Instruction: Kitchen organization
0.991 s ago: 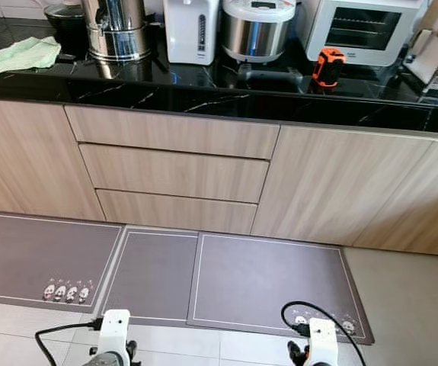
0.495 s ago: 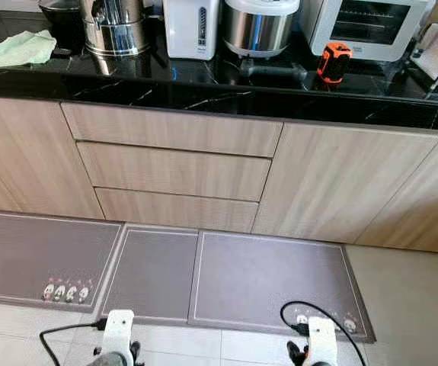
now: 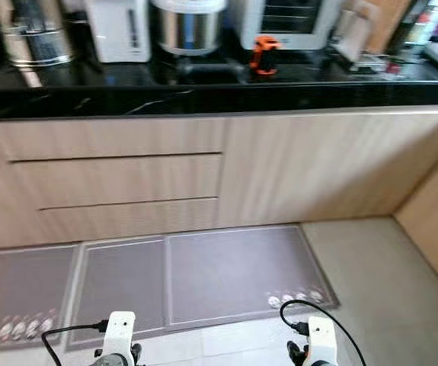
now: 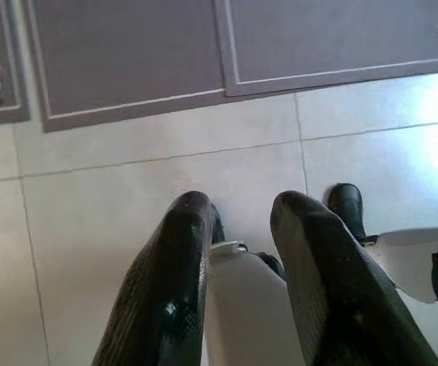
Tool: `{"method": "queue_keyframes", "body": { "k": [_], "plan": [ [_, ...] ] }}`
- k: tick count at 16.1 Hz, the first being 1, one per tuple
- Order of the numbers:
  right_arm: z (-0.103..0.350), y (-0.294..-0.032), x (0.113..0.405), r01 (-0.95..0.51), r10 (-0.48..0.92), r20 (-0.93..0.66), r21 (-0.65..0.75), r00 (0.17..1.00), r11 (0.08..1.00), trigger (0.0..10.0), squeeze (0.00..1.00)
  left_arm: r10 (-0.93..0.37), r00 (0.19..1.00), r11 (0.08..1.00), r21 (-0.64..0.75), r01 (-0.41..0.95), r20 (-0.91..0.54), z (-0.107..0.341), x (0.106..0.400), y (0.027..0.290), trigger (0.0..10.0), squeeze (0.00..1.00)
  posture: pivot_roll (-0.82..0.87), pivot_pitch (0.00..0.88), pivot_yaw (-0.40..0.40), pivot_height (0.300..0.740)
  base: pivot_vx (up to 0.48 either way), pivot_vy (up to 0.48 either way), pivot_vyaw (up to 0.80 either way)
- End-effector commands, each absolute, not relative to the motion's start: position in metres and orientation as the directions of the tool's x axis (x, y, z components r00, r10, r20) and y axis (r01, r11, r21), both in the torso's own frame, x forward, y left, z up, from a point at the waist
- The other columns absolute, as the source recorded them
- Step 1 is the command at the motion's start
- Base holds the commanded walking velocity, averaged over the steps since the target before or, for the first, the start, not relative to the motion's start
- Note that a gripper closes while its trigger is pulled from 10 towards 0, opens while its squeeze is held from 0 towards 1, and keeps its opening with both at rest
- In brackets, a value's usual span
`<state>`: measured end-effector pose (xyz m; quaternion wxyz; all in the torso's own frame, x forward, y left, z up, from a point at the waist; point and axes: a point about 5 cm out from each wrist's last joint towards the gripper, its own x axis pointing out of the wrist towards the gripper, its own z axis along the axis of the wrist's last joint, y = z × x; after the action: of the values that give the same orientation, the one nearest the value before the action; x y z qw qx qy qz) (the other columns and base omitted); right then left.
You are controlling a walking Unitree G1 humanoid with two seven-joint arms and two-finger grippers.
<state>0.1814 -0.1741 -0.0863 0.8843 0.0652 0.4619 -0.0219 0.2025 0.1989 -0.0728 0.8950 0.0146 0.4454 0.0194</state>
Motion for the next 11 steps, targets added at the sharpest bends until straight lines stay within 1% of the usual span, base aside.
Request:
{"method": "queue_keyframes", "body": {
  "k": [1, 8, 11],
  "plan": [
    [-0.0867, -0.1760, 0.1804, 0.097, 0.018, -0.825, 0.088, 0.565, 0.991, 10.0, 0.00, 0.040, 0.592, 0.999, 0.035, -0.019, -0.805, -0.0749, 0.1989, 0.1982, 10.0, 0.00, 0.04, 0.064, -0.094, 0.740, 0.000, 0.000, -0.58],
    [-0.0866, -0.1762, 0.1805, 0.094, 0.019, -0.826, 0.087, 0.563, 0.992, 10.0, 0.00, 0.040, 0.594, 0.999, 0.035, -0.020, -0.803, -0.0747, 0.1992, 0.1982, 10.0, 0.00, 0.04, 0.069, -0.095, 0.740, 0.000, 0.000, -0.58],
    [-0.0868, -0.1767, 0.1802, 0.087, 0.023, -0.828, 0.086, 0.560, 0.992, 10.0, 0.00, 0.019, 0.584, 0.999, 0.036, 0.017, -0.811, -0.0761, 0.1975, 0.1952, 10.0, 0.00, 0.03, 0.069, -0.096, 0.740, 0.000, 0.000, -0.58]
  ]
}}
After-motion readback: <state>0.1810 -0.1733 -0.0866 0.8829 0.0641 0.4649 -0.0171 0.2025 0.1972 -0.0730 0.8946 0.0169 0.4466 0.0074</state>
